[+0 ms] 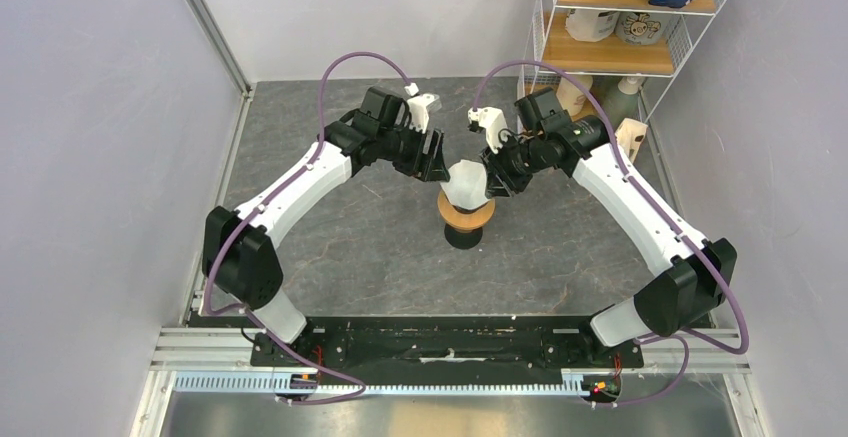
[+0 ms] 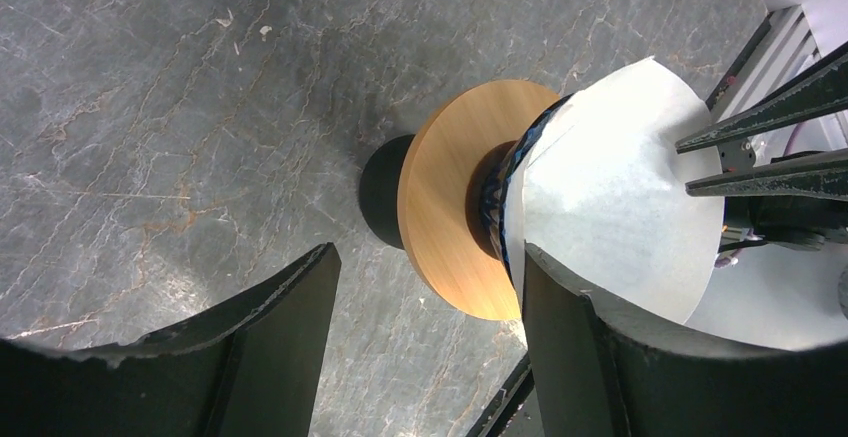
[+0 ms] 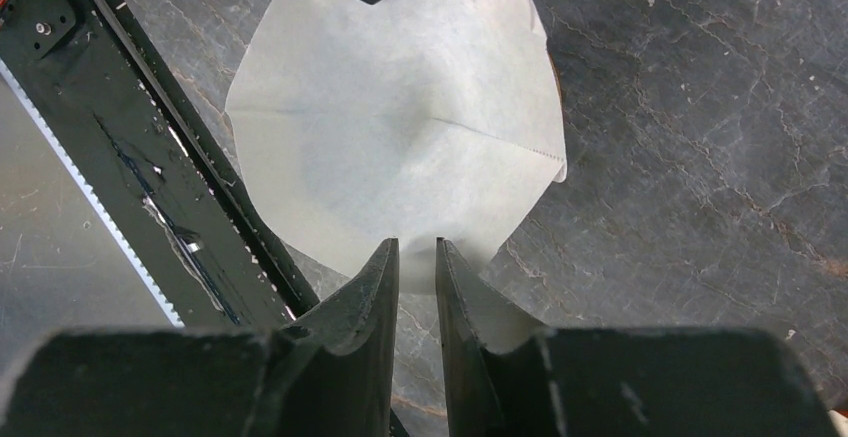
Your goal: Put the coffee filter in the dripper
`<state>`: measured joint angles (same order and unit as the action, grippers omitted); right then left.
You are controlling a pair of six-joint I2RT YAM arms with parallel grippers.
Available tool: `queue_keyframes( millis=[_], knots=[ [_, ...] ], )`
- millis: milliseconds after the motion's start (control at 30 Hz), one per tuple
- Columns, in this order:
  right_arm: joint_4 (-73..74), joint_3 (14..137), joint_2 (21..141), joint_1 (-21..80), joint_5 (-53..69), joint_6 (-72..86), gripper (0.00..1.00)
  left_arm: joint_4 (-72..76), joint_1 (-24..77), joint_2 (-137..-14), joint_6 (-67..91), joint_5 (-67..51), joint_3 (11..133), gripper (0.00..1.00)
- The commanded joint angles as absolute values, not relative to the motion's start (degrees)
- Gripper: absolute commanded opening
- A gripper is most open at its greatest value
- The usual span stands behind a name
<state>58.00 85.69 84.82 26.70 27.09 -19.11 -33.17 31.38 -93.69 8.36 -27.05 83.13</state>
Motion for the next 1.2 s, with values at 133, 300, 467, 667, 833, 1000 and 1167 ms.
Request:
queue_keyframes(
  millis=[133, 300, 467, 667, 833, 1000, 1167],
  knots=[
    [58.4, 84.6, 85.3, 27.2, 25.8, -20.3, 0.27, -33.3, 31.6, -94.6, 6.6, -27.4, 85.0, 0.72],
    [58.4, 84.6, 85.8, 27.1, 25.8, -20.6, 0.27, -33.4, 31.6, -94.7, 6.4, -27.1, 84.5, 0.72],
    [58.3, 84.5, 86.0, 27.1, 25.7, -20.7, 0.27, -33.7, 31.5, -94.7, 6.0, -26.3, 83.9, 0.72],
    [58.2, 84.4, 86.0, 27.1, 25.9, -20.7, 0.27, -33.8, 31.4, -94.6, 6.0, -26.5, 83.7, 0.72],
    [57.9, 85.8, 85.3, 27.3, 28.5, -20.0, 0.27, -32.6, 31.4, -93.3, 7.1, -30.2, 84.5, 0.72],
    [55.0, 88.2, 84.0, 27.5, 31.4, -16.7, 0.29, -28.5, 31.5, -90.3, 10.3, -34.3, 84.4, 0.74],
    [52.6, 89.9, 83.7, 27.5, 32.9, -14.0, 0.34, -27.0, 31.6, -89.5, 11.6, -35.6, 84.2, 0.75]
  ],
)
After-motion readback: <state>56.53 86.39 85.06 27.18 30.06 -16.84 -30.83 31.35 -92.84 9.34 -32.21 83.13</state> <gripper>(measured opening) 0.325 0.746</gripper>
